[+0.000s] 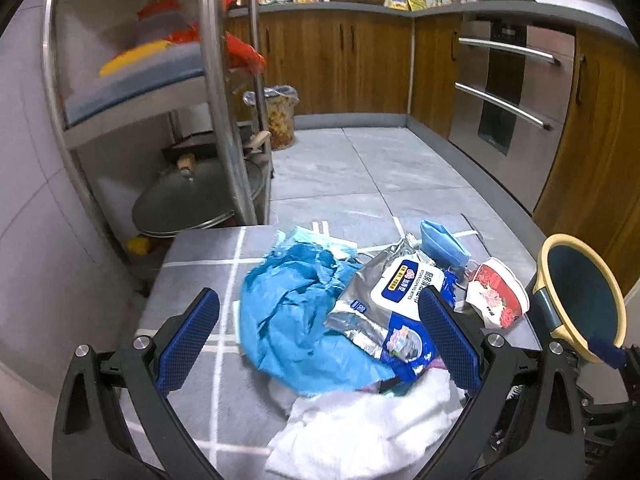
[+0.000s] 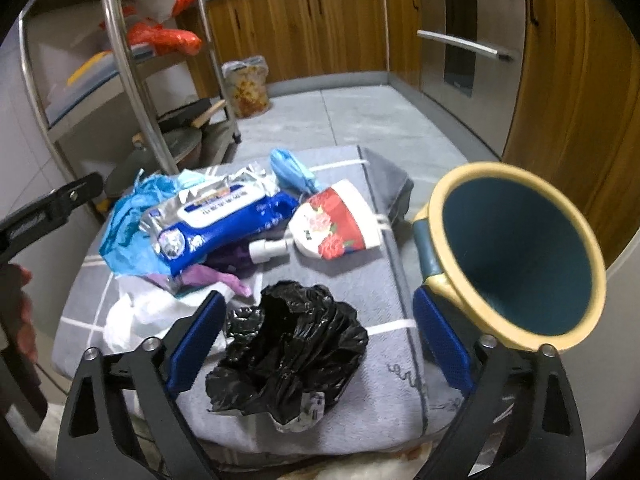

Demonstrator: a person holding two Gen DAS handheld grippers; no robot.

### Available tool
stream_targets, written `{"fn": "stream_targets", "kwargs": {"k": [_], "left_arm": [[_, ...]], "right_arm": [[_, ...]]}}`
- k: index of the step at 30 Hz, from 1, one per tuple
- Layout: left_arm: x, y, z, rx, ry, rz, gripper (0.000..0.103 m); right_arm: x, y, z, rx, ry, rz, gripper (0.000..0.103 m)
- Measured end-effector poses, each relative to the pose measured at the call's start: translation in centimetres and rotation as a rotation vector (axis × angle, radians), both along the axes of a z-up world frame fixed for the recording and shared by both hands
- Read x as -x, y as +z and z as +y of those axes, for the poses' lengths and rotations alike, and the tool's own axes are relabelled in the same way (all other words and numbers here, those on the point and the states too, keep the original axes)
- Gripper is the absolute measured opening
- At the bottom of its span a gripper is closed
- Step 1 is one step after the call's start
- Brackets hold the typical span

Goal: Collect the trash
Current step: 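Grasp the black plastic bag with the right gripper while the left gripper grasps the silver-blue wipes packet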

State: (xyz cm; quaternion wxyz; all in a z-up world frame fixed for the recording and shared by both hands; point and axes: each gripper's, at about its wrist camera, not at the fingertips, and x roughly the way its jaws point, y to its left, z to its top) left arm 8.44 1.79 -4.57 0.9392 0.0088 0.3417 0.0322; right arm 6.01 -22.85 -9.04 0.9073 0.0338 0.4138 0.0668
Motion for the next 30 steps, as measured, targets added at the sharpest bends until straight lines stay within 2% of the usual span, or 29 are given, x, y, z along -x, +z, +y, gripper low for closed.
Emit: {"fn": "stream_targets", "kwargs": {"k": [2, 6, 12, 14, 20, 22, 24, 28, 30], "left_arm": [[-0.9, -0.6, 0.0, 0.008, -0.011, 0.007, 0.097], [-2.5, -2.1, -0.3, -0.015, -0.027, 0.032, 0.094], [-4.4, -4.0, -0.8, 0.0, -0.058, 0.082, 0.076], [-4.8, -4.6, -0.8, 0.015, -0.066, 0.1, 0.066], [-5.8, -5.9, -0.8, 0.037, -0.088, 0.133, 0.053], [-6.0, -6.3, -0.6, 0.073, -0.101, 0.154, 0.045], [-6.1, -6.7, -0.7, 0.082, -0.111, 0.167, 0.041], [-6.0, -6.6, -1.0, 0.079, -0.13, 0.168, 0.03], [-5.9, -6.5, -1.0, 0.084, -0.133, 0.17, 0.024]], "right_arm": [[-0.4, -0.4, -0.2, -0.013, -0.007, 0.023, 0.075], [-0.9, -0.7, -0.5, -0.032, -0.016, 0.048, 0.072], [-1.8, -1.8, -0.1, -0.045, -0.007, 0.072, 0.065], [-2.1, -2.2, 0.0, -0.05, 0.003, 0.086, 0.062], [-2.5, -2.7, -0.1, -0.079, 0.018, 0.11, 0.06], [-2.5, -2.9, -0.1, -0.095, 0.023, 0.124, 0.059], [-2.6, -3.1, -0.1, -0.101, 0.033, 0.131, 0.053], [-2.6, -3.0, 0.0, -0.112, 0.042, 0.133, 0.031], [-2.6, -2.9, 0.1, -0.117, 0.05, 0.129, 0.028]]}}
